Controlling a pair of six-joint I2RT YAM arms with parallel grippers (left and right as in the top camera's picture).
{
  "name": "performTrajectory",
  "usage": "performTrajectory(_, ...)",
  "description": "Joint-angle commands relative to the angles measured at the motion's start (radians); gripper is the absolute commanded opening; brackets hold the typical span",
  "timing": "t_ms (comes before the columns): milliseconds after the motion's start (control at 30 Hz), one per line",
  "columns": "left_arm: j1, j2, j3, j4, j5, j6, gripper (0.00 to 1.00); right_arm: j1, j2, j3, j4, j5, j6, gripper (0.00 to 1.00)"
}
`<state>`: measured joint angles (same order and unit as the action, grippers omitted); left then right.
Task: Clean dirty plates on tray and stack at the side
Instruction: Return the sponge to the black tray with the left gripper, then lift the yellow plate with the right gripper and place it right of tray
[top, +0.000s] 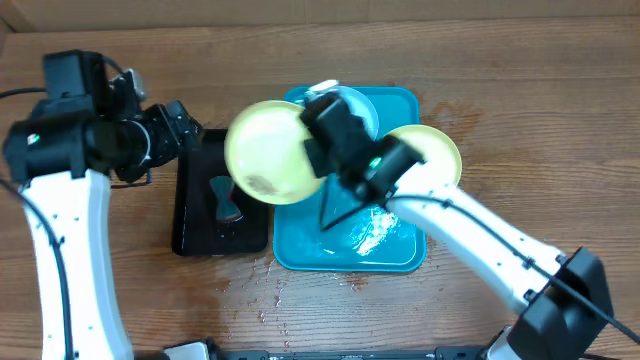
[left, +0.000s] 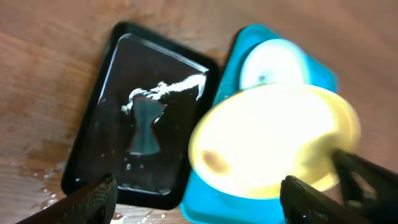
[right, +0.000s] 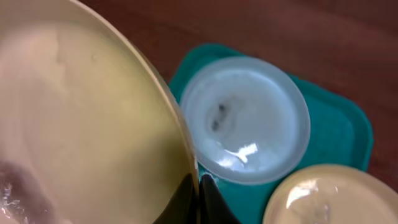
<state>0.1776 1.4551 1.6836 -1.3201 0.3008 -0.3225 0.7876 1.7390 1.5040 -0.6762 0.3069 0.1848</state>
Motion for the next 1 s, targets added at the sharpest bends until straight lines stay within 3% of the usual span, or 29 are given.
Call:
performTrajectory(0, 0.007, -0.054, 0.051, -0.009, 0.068, 0.032, 0.85, 0.084, -0.002, 0.005, 0.074, 0.192, -0.037, 0.04)
performTrajectory(367, 0.007, -0.156, 0.055, -0.016, 0.063, 0.05, 0.95, 0.285, 0.115, 0.003, 0.306, 0.745, -0.071, 0.04)
performTrajectory(633, 0.007, -0.154, 0.055, -0.034, 0.064, 0.05, 0.95, 0.379, 0.115, 0.003, 0.347, 0.879, -0.217, 0.04)
performTrajectory(967, 0.007, -0.154, 0.055, -0.022, 0.092, 0.05, 0.95, 0.42, 0.115, 0.003, 0.347, 0.924, -0.22, 0.04)
